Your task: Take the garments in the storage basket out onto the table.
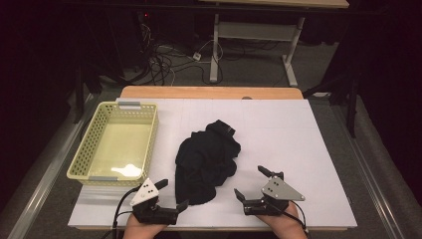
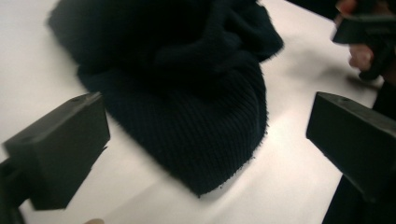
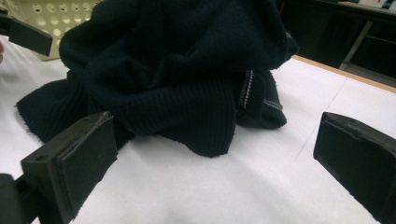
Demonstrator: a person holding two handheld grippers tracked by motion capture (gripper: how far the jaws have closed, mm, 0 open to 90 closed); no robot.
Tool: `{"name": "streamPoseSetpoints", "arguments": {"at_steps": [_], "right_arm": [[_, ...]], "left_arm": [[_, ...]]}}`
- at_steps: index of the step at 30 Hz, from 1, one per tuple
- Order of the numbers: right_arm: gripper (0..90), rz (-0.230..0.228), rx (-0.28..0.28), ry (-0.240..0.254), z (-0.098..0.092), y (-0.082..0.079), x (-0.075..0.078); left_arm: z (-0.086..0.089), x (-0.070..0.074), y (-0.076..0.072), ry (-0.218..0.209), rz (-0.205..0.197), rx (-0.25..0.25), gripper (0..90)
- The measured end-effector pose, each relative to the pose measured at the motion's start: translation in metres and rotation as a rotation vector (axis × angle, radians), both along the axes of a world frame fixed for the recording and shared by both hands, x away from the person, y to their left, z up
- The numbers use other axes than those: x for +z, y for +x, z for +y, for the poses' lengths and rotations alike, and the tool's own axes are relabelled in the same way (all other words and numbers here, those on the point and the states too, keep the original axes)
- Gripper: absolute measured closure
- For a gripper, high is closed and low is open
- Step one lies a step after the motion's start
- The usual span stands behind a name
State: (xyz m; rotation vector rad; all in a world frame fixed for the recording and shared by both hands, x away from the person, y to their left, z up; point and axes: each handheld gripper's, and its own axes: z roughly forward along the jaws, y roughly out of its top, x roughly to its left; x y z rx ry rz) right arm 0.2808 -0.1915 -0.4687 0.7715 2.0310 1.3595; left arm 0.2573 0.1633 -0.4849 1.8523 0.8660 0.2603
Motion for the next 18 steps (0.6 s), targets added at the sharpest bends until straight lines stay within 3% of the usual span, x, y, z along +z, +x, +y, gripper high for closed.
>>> {"name": "streamPoseSetpoints", "arguments": {"at_steps": [6,9,12,13,15,18], "right_arm": [[0.1,-0.003,-0.026,0.004,-0.005,-0.003,0.000],[0.1,-0.004,-0.044,-0.006,-0.010,-0.008,-0.001],[0.1,-0.006,-0.065,-0.011,-0.018,-0.014,-0.002],[0.1,-0.002,-0.073,-0.008,-0.020,-0.016,-0.002],[0.1,0.012,-0.089,-0.006,-0.025,-0.019,-0.002],[0.1,0.015,-0.107,-0.021,-0.031,-0.024,-0.004]], "left_arm": [[-0.011,0.002,0.009,-0.015,-0.005,-0.039,2.8],[-0.017,0.004,0.011,-0.042,-0.012,-0.032,2.7],[-0.026,0.007,0.014,-0.002,-0.063,-0.016,2.2],[-0.029,0.008,0.016,-0.006,-0.067,-0.010,1.5],[-0.033,0.009,0.023,-0.028,-0.047,-0.010,1.5],[-0.041,0.012,0.031,-0.027,-0.054,-0.004,1.6]]}}
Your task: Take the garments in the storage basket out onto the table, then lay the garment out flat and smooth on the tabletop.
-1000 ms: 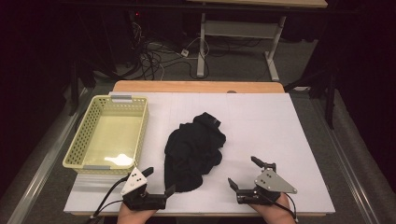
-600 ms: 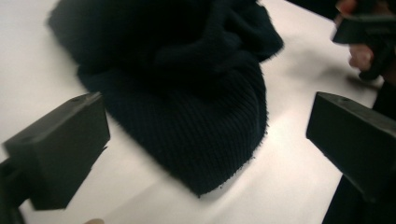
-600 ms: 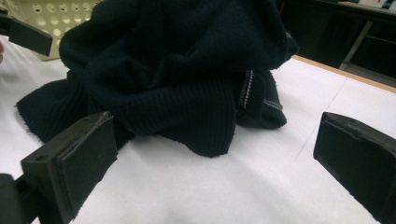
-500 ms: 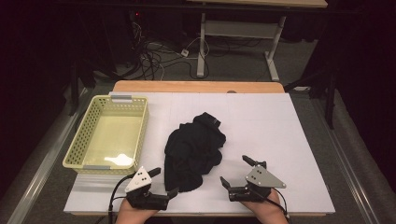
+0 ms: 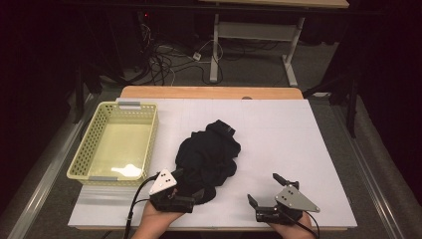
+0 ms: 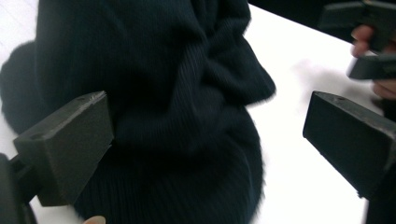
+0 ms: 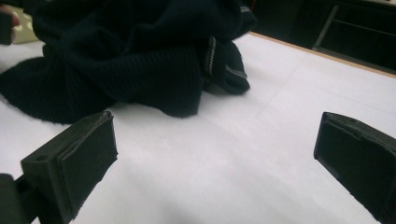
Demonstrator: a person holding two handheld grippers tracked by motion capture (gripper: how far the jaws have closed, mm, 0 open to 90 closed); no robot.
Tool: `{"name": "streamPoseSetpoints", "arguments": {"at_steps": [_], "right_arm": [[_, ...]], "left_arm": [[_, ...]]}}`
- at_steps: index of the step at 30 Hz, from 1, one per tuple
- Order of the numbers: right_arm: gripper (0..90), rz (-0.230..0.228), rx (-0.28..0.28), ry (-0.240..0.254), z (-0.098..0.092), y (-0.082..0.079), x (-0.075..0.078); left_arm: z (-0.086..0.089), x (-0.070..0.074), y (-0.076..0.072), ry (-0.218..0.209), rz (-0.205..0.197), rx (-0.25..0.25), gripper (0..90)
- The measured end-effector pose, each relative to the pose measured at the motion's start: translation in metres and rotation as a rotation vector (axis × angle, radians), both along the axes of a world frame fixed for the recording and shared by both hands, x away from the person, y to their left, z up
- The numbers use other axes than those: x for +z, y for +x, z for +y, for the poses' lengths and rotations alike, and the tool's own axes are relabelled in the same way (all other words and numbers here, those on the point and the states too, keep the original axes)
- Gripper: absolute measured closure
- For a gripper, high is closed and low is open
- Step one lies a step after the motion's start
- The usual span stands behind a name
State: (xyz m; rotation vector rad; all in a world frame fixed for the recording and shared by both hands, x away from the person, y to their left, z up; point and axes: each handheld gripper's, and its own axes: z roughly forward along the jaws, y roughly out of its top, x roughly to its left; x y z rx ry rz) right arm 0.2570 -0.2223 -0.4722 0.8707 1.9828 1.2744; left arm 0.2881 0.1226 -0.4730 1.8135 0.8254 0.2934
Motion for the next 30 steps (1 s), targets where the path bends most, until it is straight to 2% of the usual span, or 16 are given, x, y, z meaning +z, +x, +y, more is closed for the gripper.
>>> {"name": "streamPoseSetpoints", "arguments": {"at_steps": [3,5,8,12,15,18,21,23,30], "right_arm": [[0.1,0.002,-0.014,-0.003,-0.006,-0.005,0.000],[0.1,0.002,-0.022,-0.003,-0.010,-0.008,0.000],[0.1,-0.002,-0.030,-0.001,-0.014,-0.012,0.001],[0.0,0.003,-0.043,0.015,-0.019,-0.015,0.003],[0.1,0.004,-0.049,0.025,-0.020,-0.013,0.004],[0.1,0.012,-0.049,0.021,-0.019,-0.011,0.003],[0.1,0.018,-0.042,0.029,-0.017,-0.009,0.003],[0.1,0.012,-0.041,0.042,-0.016,-0.008,0.004],[0.2,0.020,0.012,0.060,-0.010,-0.007,0.010]], "left_arm": [[-0.007,0.003,0.006,0.000,-0.005,0.006,2.4],[-0.008,0.004,0.007,0.002,-0.014,0.022,8.4],[-0.008,0.003,0.008,0.029,-0.024,0.064,24.8],[-0.006,-0.002,0.011,0.028,-0.007,0.044,48.4],[-0.006,-0.005,0.012,0.042,0.003,0.030,60.2],[-0.004,-0.006,0.011,0.026,0.005,0.027,70.7],[-0.001,-0.007,0.008,0.022,-0.001,0.027,76.3],[0.000,-0.006,0.005,0.037,-0.013,0.025,78.0],[-0.004,-0.003,-0.004,0.031,-0.023,-0.012,79.0]]}}
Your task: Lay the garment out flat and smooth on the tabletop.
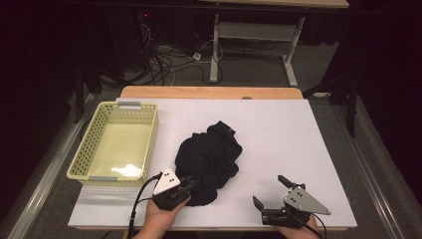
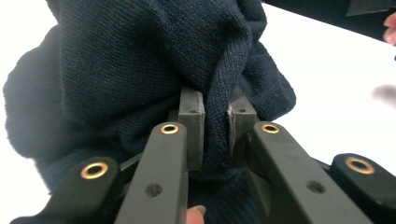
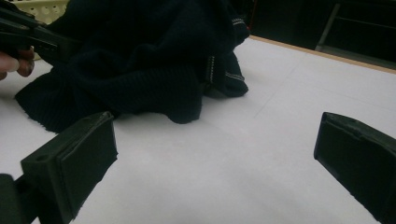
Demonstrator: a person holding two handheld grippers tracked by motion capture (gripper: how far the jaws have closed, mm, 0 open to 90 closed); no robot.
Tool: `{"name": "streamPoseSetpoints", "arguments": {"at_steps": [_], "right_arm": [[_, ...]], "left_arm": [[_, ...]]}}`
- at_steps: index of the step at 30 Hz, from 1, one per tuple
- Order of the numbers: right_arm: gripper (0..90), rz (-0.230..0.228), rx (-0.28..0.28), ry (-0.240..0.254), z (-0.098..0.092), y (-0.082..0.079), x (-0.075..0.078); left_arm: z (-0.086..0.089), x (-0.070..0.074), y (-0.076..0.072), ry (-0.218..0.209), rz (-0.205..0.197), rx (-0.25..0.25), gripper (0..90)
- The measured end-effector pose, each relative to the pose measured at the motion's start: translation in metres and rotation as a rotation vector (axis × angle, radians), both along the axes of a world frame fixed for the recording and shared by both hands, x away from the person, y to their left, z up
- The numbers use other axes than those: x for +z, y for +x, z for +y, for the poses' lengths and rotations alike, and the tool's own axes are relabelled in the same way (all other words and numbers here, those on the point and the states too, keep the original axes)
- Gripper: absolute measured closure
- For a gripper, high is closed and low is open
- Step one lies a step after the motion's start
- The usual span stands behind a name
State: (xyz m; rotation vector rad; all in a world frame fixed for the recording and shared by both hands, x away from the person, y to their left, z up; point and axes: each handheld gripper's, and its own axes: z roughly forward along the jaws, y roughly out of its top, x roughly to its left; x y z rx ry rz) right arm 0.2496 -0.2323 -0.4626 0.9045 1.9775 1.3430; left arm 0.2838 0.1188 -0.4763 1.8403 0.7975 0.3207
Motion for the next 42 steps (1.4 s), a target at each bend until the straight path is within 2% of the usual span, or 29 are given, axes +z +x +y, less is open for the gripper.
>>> {"name": "streamPoseSetpoints", "arguments": {"at_steps": [2,6,7,9,12,15,17,20,23,25,27,30,32,34,37,40,42], "right_arm": [[1.7,0.010,0.012,0.000,0.001,0.000,0.001],[9.1,0.013,0.040,0.029,0.004,0.003,0.003],[11.6,0.017,0.046,0.033,0.005,0.005,0.003],[22.1,0.031,0.073,0.054,0.007,0.006,0.003],[27.1,0.030,0.100,0.045,0.012,0.005,0.004],[29.3,0.017,0.124,0.042,0.018,0.002,0.008],[29.4,0.003,0.136,0.037,0.023,0.000,0.014],[29.9,-0.015,0.157,0.066,0.030,-0.001,0.025],[30.9,-0.022,0.176,0.058,0.039,-0.001,0.027],[32.6,-0.024,0.191,0.027,0.045,0.001,0.027],[33.9,-0.022,0.202,0.020,0.049,0.005,0.027],[33.9,-0.017,0.223,0.018,0.058,0.012,0.029],[33.7,-0.020,0.234,0.012,0.065,0.017,0.031],[32.7,-0.001,0.248,0.007,0.073,0.022,0.030],[31.2,0.051,0.277,-0.026,0.084,0.030,0.022],[30.7,0.142,0.287,-0.067,0.091,0.038,0.011],[30.6,0.211,0.297,-0.113,0.094,0.043,0.000]], "left_arm": [[-0.004,0.001,-0.004,0.003,-0.004,-0.024,79.0],[-0.014,0.004,-0.013,0.010,-0.015,-0.085,79.1],[-0.017,0.004,-0.015,0.013,-0.015,-0.096,79.1],[-0.023,0.005,-0.020,0.013,-0.012,-0.124,79.1],[-0.033,0.004,-0.026,0.019,-0.003,-0.182,79.1],[-0.046,0.001,-0.031,0.060,-0.003,-0.237,79.0],[-0.050,-0.001,-0.034,0.082,-0.017,-0.236,78.4],[-0.043,-0.002,-0.037,0.038,0.013,-0.239,69.2],[-0.034,0.001,-0.042,0.000,0.017,-0.221,57.5],[-0.027,0.002,-0.046,0.001,0.006,-0.210,52.6],[-0.018,0.004,-0.050,0.004,-0.001,-0.190,47.5],[0.002,0.006,-0.053,-0.016,0.001,-0.116,39.5],[0.015,0.005,-0.053,-0.014,0.003,-0.075,34.5],[0.029,0.005,-0.052,-0.023,0.018,-0.030,30.0],[0.044,0.003,-0.052,-0.035,0.033,0.024,22.3],[0.053,0.000,-0.049,-0.027,0.055,0.048,15.5],[0.057,-0.001,-0.047,-0.037,0.059,0.060,13.7]]}}
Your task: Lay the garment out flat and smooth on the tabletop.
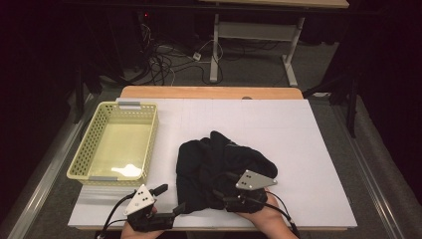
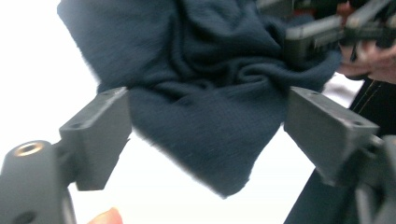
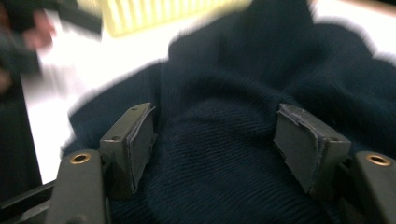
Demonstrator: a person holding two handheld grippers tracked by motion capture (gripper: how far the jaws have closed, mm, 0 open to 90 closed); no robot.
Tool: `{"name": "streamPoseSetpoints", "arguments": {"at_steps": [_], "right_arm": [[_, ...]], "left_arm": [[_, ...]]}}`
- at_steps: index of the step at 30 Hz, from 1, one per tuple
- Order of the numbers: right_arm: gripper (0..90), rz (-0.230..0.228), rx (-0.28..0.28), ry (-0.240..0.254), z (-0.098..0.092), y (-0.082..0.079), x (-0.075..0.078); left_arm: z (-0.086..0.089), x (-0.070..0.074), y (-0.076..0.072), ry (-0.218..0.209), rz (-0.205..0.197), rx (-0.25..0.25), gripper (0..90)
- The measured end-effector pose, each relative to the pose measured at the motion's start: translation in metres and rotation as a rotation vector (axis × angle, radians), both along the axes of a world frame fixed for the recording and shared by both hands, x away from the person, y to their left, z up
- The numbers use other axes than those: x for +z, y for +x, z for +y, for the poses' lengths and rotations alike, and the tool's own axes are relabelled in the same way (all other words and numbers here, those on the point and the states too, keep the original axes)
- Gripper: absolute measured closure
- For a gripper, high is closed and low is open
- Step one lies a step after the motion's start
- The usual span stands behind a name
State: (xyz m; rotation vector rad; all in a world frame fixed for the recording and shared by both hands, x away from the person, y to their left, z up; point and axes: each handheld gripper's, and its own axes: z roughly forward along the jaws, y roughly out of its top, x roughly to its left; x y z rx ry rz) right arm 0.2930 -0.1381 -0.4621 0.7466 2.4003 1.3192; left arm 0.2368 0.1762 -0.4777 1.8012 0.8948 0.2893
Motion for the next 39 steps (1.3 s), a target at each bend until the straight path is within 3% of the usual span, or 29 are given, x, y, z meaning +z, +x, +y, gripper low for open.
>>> {"name": "streamPoseSetpoints", "arguments": {"at_steps": [2,7,14,18,21,25,27,35,37,39], "right_arm": [[31.7,0.061,0.004,-0.026,0.001,0.003,-0.010],[40.2,0.060,0.010,-0.038,-0.001,0.000,-0.012],[71.1,-0.003,0.021,-0.084,-0.003,-0.009,-0.014],[78.3,-0.044,0.018,-0.063,-0.008,-0.014,-0.008],[79.2,-0.100,-0.014,-0.008,-0.019,-0.018,0.004],[79.2,-0.163,-0.059,0.050,-0.039,-0.020,0.018],[79.3,-0.178,-0.088,0.071,-0.050,-0.019,0.022],[79.2,-0.199,-0.246,0.091,-0.099,-0.013,0.023],[79.1,-0.188,-0.294,0.084,-0.116,-0.009,0.020],[79.1,-0.179,-0.344,0.079,-0.133,-0.006,0.017]], "left_arm": [[0.003,0.000,0.002,-0.003,0.001,0.015,11.3],[0.006,-0.003,0.008,0.000,0.037,0.032,0.0],[0.000,-0.005,0.013,0.000,0.036,0.012,0.0],[-0.004,-0.004,0.016,0.006,0.018,0.005,0.0],[-0.006,-0.004,0.018,0.002,0.034,-0.023,0.0],[-0.009,-0.004,0.020,0.029,-0.004,-0.028,0.0],[-0.010,-0.003,0.023,0.031,0.015,-0.033,0.0],[-0.011,-0.001,0.031,-0.012,0.006,-0.040,0.0],[-0.013,-0.001,0.031,-0.021,-0.015,-0.042,0.0],[-0.016,-0.001,0.033,0.000,-0.030,-0.049,0.0]]}}
